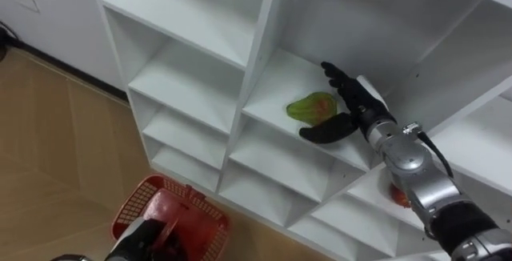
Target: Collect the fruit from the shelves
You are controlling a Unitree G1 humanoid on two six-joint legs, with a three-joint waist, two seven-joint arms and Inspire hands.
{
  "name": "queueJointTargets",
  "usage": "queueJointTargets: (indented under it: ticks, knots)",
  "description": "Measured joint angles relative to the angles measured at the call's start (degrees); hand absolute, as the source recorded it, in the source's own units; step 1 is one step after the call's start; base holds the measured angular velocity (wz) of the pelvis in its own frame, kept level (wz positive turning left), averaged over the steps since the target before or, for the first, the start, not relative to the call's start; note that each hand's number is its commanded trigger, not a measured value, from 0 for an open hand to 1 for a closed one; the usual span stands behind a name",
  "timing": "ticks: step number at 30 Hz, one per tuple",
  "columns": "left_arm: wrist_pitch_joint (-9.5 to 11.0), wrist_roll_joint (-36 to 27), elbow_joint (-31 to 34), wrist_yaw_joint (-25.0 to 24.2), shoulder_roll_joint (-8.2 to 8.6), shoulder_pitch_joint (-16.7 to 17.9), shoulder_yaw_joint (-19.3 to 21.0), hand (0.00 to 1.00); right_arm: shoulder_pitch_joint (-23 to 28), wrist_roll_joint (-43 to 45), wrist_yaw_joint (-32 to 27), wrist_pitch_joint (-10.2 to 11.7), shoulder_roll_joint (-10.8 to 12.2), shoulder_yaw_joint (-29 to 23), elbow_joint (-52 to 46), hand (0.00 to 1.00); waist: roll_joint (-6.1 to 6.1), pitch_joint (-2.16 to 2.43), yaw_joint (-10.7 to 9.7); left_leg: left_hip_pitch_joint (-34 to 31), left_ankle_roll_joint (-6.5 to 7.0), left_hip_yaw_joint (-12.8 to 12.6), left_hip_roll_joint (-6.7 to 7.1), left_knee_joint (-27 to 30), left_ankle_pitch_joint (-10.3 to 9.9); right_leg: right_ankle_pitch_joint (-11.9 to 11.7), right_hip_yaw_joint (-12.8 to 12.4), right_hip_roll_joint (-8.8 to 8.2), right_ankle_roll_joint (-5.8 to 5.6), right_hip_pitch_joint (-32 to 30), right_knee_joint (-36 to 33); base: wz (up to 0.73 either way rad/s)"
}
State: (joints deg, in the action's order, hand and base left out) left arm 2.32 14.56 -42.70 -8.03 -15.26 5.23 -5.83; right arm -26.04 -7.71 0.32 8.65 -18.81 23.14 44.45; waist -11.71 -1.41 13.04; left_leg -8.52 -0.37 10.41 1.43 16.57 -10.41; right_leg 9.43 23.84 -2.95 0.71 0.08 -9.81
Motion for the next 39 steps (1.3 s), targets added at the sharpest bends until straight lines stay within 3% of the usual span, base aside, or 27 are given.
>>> queueJointTargets:
  ticks: [6, 7, 8, 12, 29, 39]
  knots:
    - [0.0, 0.0, -0.2, -0.2, -0.05, 0.0, 0.0, 1.0, -0.9, 1.3, 1.5, 0.2, -0.2, -0.4, 2.7, 0.03, -0.02, 0.02, 0.2, 0.0, -0.03, 0.5, 0.21, 0.1, 0.0, 0.0, 0.0, -0.03, -0.07, 0.2, -0.2, 0.03]
    - [0.0, -0.1, -0.2, -0.3, -0.04, 0.0, 0.0, 1.0, -1.2, 1.3, 1.8, 0.3, -0.2, -0.4, 3.3, 0.2, -0.02, 0.02, 0.3, 0.0, -0.04, 0.5, 0.21, 0.1, 0.1, 0.0, 0.0, -0.04, -0.07, 0.2, -0.3, 0.0]
    - [0.0, -0.1, -0.2, -0.3, -0.04, 0.0, 0.0, 1.0, -1.3, 1.4, 1.8, 0.3, -0.2, -0.4, 3.5, 0.43, -0.02, 0.02, 0.3, 0.0, -0.04, 0.5, 0.21, 0.1, 0.1, 0.0, 0.0, -0.04, -0.07, 0.2, -0.4, 0.0]
    - [0.0, -0.3, -0.2, -0.7, -0.05, 0.0, 0.0, 1.0, -2.0, 1.6, 2.2, 0.2, -0.2, -0.4, 4.4, 1.0, -0.11, 0.08, 0.3, 0.0, -0.02, 0.6, 0.23, 0.2, 0.1, 0.0, 0.0, -0.15, -0.1, 0.0, -0.8, 0.0]
    - [0.0, -0.3, -0.2, -1.4, 0.0, -0.1, -0.1, 1.0, -2.6, 4.0, 1.1, 0.0, -0.7, -0.8, 4.7, 1.0, -0.23, 0.11, 0.4, 0.1, 0.0, 0.7, 0.27, 0.4, 0.1, 0.0, -0.1, -0.19, -0.1, 0.2, -0.9, 0.0]
    - [0.0, -0.3, -0.5, -1.0, 0.15, -0.3, -0.2, 1.0, -2.5, 3.8, 1.5, 0.0, -0.7, -0.8, 3.9, 1.0, 0.06, -0.21, 0.1, 0.0, -0.01, 0.7, 0.27, 0.4, 0.1, 0.0, -0.1, -0.21, -0.1, 0.1, -0.9, 0.0]
